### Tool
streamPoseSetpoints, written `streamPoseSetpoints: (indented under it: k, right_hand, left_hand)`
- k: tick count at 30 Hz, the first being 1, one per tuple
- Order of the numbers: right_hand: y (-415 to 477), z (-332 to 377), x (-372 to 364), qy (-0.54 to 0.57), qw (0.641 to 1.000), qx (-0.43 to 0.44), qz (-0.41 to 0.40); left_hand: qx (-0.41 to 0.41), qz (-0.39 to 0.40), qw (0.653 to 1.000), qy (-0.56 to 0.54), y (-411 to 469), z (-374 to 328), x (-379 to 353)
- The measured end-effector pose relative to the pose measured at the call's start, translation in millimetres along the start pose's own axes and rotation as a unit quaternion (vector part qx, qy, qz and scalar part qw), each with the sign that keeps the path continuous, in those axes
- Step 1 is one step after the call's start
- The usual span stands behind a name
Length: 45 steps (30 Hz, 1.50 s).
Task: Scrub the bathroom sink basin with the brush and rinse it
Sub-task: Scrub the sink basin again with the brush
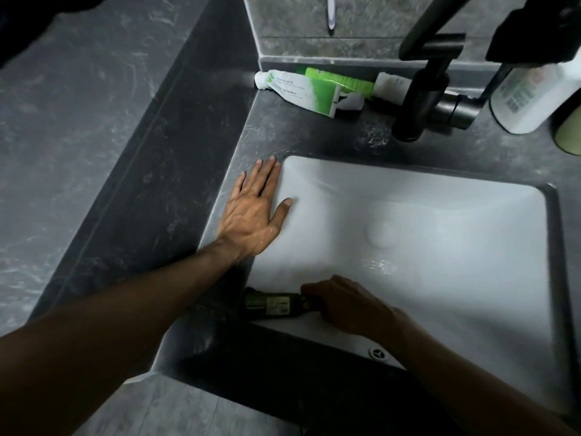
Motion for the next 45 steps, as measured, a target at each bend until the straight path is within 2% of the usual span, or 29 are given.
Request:
streamPoseSetpoints:
  k: [2, 4, 7, 10, 12, 15, 21, 23, 26, 28, 30, 32, 34, 36, 38, 42, 45]
  right_hand:
    - [0.1, -24.3, 6.1, -0.047, 0.998, -0.037, -0.025]
    - [3.0, -60.2, 22.8, -0.096, 0.987, -0.113, -0.054]
    - [12.2, -100.6, 57.4, -0.113, 0.962, -0.236, -0.083]
    - [24.0, -105.7, 76.6, -0.097, 0.945, -0.276, -0.149]
    - [32.5, -89.1, 67.0, -0.064, 0.956, -0.245, -0.148]
    - [31.3, -59.8, 40.2, -0.040, 0.981, -0.151, -0.114]
    - [-8.1, -11.0, -3.6, -0.033, 0.999, -0.041, -0.005]
    - [-9.5, -20.5, 3.2, -0.044, 0.997, -0.063, -0.011]
    - [-7.5, -69.2, 36.9, -0.083, 0.975, -0.204, -0.038]
    - [-5.6, -88.3, 66.9, -0.120, 0.952, -0.265, -0.098]
    - [-3.2, -94.4, 94.0, -0.162, 0.928, -0.282, -0.180]
    - [-4.2, -109.8, 111.5, -0.141, 0.911, -0.319, -0.221]
    - [-7.5, -131.6, 113.3, -0.108, 0.898, -0.366, -0.221]
    - [-9.1, -146.1, 100.2, -0.070, 0.899, -0.388, -0.193]
    - [-7.7, -141.4, 81.9, -0.039, 0.913, -0.371, -0.167]
    - [2.8, -100.3, 47.3, -0.004, 0.961, -0.265, -0.085]
    - [8.6, -69.4, 33.9, 0.012, 0.980, -0.195, -0.021]
  left_hand:
    - [0.000, -0.001, 1.000, 0.000, 0.3, 0.3, -0.8]
    - [0.000, 0.001, 1.000, -0.001, 0.7, 0.3, -1.7]
    - [0.004, 0.003, 1.000, -0.001, 0.9, 1.3, -1.3]
    - [0.004, 0.004, 1.000, -0.005, 0.7, -0.1, -0.3]
    - [0.005, 0.000, 1.000, -0.010, -0.1, -0.4, 1.3]
    - [0.004, 0.002, 1.000, -0.009, 0.6, -0.4, 0.8]
    - [0.004, -0.005, 1.000, -0.006, -0.8, -0.9, -0.2]
    - [0.004, -0.007, 1.000, -0.005, -0.5, -1.8, 0.8]
    - [0.006, -0.008, 1.000, -0.003, 0.3, -1.4, 1.0]
    - [0.004, -0.009, 1.000, -0.005, 0.5, -1.4, 0.1]
    - [0.004, -0.009, 1.000, -0.007, 0.4, -1.3, 0.3]
    - [0.005, -0.011, 1.000, -0.011, 0.6, -2.3, 1.4]
    - [0.007, -0.014, 1.000, -0.010, 0.3, -3.0, 2.8]
    - [0.010, -0.014, 1.000, -0.014, 0.4, -1.1, 3.2]
    - [0.012, -0.011, 1.000, -0.013, -0.9, -0.3, 2.2]
    - [0.011, -0.008, 1.000, -0.010, -0.8, 0.2, 1.8]
    - [0.015, -0.006, 1.000, -0.010, -0.8, -0.6, 1.9]
Point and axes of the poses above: each hand's wrist, its own y-axis towards the middle knuckle, its own x-axis out of the back of the hand, z = x × y, the point moved 6 cm from there along y, towards the middle knuckle, and after that the axes turned 8 degrees about -x, right-handed, at the moved point
